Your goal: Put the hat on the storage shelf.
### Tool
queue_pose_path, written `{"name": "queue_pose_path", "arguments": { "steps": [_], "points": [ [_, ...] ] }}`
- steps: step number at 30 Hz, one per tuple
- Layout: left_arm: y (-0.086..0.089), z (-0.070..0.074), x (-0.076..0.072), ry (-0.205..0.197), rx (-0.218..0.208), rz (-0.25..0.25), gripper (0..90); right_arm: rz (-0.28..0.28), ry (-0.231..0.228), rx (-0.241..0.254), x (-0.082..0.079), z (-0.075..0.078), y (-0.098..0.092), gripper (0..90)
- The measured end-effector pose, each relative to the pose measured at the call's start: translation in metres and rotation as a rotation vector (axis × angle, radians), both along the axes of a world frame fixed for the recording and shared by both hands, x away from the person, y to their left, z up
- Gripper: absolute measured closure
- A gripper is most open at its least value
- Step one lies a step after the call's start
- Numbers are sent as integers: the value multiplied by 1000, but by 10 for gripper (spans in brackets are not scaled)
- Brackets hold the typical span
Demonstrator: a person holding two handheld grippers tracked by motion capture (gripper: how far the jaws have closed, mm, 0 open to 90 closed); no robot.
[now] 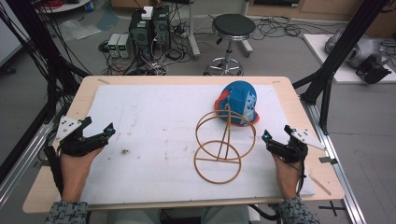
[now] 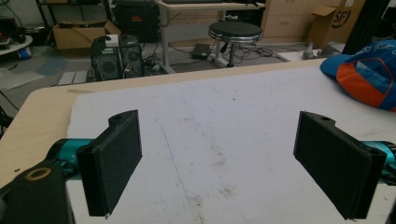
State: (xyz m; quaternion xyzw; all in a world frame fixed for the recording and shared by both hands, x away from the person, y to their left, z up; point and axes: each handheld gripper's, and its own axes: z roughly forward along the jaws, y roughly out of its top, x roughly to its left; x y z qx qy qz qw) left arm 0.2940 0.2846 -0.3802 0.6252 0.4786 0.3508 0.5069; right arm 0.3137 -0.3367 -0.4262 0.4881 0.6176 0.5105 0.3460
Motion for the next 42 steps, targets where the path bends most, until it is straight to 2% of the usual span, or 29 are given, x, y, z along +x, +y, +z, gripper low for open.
{"name": "queue_pose_path", "arguments": {
  "steps": [1, 4, 12, 16, 28, 32, 36, 40, 42],
  "points": [
    [0, 0, 0, -5, -12, 4, 156, 1, 4, -5, 0, 0, 1, 115],
    [0, 3, 1, -8, -13, 0, 156, 6, 5, -16, -1, 0, 1, 115],
    [-5, 5, 4, -9, -4, -10, 156, -7, 3, 13, -3, 0, -7, 115],
    [-7, 5, 5, -5, 2, -15, 156, 2, 2, 3, -1, 1, -6, 115],
    [-5, 6, 1, -9, 10, -7, 156, 24, 2, 20, 5, 7, 2, 116],
    [-3, 6, 0, -7, 8, -6, 156, 38, -14, 32, 9, 10, 3, 119],
    [-1, 7, -1, -16, -1, -5, 156, 63, -4, 33, 17, 12, 4, 119],
    [-1, 7, 0, -15, -5, -7, 156, 77, -7, 19, 29, 18, 3, 120],
    [-2, 6, 1, -13, -8, -13, 156, 94, 4, 17, 42, 21, 4, 141]
  ]
}}
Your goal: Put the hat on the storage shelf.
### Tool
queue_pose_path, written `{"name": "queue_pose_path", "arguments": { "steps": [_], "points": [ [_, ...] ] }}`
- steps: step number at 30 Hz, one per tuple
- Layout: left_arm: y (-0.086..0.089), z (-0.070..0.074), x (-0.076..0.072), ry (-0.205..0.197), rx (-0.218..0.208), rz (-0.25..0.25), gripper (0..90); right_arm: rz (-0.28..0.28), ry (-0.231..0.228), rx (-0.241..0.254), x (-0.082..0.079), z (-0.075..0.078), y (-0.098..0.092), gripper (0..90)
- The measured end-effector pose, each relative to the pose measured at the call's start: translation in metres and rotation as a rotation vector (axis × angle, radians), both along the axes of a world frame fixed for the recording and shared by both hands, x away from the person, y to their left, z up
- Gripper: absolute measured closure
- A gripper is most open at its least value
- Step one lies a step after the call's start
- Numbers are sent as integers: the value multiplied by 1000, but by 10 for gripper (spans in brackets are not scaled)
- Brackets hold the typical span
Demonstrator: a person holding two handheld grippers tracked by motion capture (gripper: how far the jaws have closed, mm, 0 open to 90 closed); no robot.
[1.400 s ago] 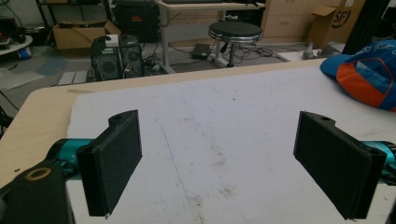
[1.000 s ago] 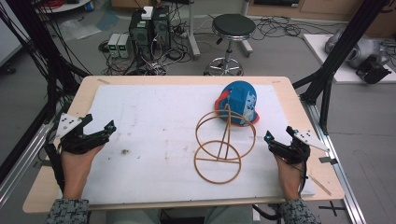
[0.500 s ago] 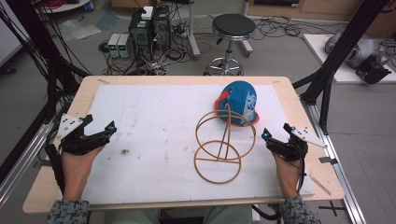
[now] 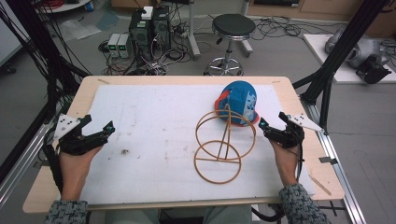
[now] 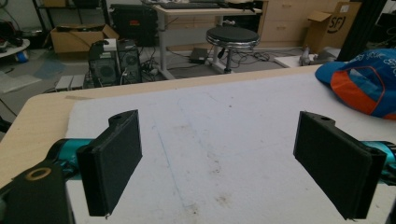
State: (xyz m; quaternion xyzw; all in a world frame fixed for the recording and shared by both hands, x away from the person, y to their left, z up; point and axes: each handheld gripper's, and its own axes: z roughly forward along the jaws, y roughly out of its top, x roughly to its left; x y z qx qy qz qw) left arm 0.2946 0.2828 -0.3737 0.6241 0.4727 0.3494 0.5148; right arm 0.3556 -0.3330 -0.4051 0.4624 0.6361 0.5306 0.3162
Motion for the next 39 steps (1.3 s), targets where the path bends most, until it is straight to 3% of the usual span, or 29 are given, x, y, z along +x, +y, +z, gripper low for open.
{"name": "queue_pose_path", "arguments": {
  "steps": [10, 14, 18, 26, 31, 35, 39],
  "points": [
    [-2, -4, 3, 8, 7, -17, 159, 77, 23, -54, 43, 11, 13, 154],
    [-1, -5, 4, 12, 6, -17, 159, 106, 9, -63, 49, 11, 21, 196],
    [-1, -5, 4, 13, 7, -19, 159, 145, 27, -87, 60, 5, 32, 215],
    [-3, -6, 5, 18, 11, -27, 161, 167, 36, -99, 75, 6, 47, 277],
    [-4, -7, 6, 24, 12, -29, 161, 170, 83, -125, 85, 1, 52, 325],
    [-4, -8, 6, 24, 11, -28, 161, 155, 104, -132, 87, -3, 53, 460],
    [-5, -8, 7, 25, 13, -26, 161, 137, 73, -151, 86, 0, 53, 609]
  ]
}}
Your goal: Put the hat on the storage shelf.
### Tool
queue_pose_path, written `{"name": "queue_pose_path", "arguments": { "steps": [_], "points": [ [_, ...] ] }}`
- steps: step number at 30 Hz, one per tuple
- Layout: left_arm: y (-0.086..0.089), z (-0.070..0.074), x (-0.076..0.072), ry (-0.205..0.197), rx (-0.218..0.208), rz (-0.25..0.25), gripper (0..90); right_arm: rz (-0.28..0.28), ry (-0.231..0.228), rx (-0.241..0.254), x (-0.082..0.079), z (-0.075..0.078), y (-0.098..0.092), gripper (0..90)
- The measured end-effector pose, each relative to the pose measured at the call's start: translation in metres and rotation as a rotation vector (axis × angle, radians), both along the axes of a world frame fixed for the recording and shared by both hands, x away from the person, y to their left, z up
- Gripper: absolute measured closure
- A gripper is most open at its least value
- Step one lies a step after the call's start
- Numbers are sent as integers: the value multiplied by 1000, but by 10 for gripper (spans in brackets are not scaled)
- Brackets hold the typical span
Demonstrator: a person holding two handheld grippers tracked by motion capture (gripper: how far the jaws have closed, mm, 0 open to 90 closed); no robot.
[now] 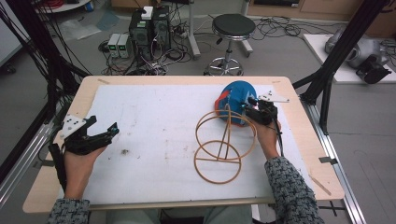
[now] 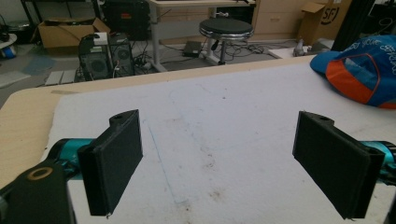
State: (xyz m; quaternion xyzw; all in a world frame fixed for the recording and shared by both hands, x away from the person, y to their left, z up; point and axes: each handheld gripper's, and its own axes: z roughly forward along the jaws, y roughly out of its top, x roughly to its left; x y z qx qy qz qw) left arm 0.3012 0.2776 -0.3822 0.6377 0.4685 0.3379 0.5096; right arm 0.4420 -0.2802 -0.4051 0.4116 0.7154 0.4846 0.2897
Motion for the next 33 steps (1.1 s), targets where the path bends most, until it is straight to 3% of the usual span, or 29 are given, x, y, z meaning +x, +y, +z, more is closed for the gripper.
{"name": "queue_pose_path", "arguments": {
  "steps": [11, 14, 23, 33],
  "points": [
    [0, -2, 1, 8, -4, -2, 162, 4, 3, -34, 5, 6, 4, 864],
    [0, -2, 1, 10, -5, -3, 163, -7, -11, -24, 4, 8, 3, 877],
    [-2, -2, 1, 9, 0, 0, 164, -26, -22, 60, 4, 27, -4, 881],
    [-1, -1, 1, 6, -9, -4, 165, -24, -19, 161, 5, 69, 1, 881]
  ]
}}
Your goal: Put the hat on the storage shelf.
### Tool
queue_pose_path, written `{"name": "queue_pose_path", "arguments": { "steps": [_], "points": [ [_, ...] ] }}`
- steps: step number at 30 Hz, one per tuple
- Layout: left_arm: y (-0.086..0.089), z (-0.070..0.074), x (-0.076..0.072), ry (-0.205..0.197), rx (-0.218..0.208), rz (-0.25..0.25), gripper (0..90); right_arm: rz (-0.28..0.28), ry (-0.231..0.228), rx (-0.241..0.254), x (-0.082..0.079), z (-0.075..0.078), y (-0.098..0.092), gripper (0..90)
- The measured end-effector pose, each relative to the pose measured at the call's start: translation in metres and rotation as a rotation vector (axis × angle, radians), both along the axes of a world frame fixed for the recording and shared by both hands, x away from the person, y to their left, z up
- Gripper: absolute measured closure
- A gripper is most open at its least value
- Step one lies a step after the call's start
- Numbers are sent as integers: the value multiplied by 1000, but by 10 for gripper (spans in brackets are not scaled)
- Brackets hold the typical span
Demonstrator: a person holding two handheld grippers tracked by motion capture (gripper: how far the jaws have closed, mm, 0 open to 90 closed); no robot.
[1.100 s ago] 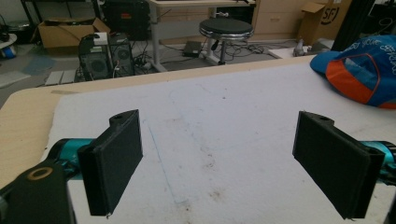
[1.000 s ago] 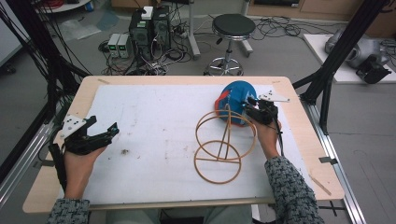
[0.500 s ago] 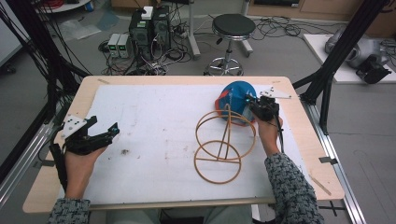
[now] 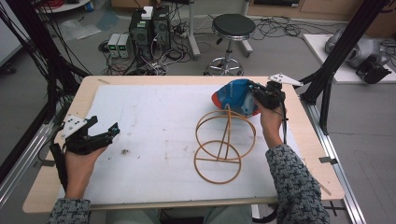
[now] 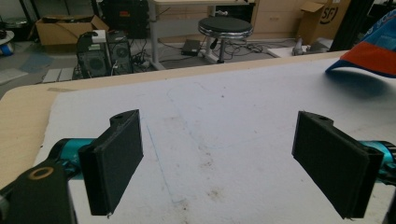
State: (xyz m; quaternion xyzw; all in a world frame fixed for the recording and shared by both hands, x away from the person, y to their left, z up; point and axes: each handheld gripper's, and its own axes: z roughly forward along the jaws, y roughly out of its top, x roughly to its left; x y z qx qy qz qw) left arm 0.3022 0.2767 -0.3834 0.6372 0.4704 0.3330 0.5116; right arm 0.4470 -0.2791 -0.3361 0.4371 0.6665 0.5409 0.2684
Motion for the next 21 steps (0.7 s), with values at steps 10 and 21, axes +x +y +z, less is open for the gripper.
{"name": "queue_pose_path", "arguments": {
  "steps": [10, 21],
  "points": [
    [1, 5, -3, -16, -10, 0, 165, 16, -19, 100, -11, 39, 0, 883],
    [4, 12, -7, -34, -16, 7, 165, 21, -114, 110, -30, 86, 1, 882]
  ]
}}
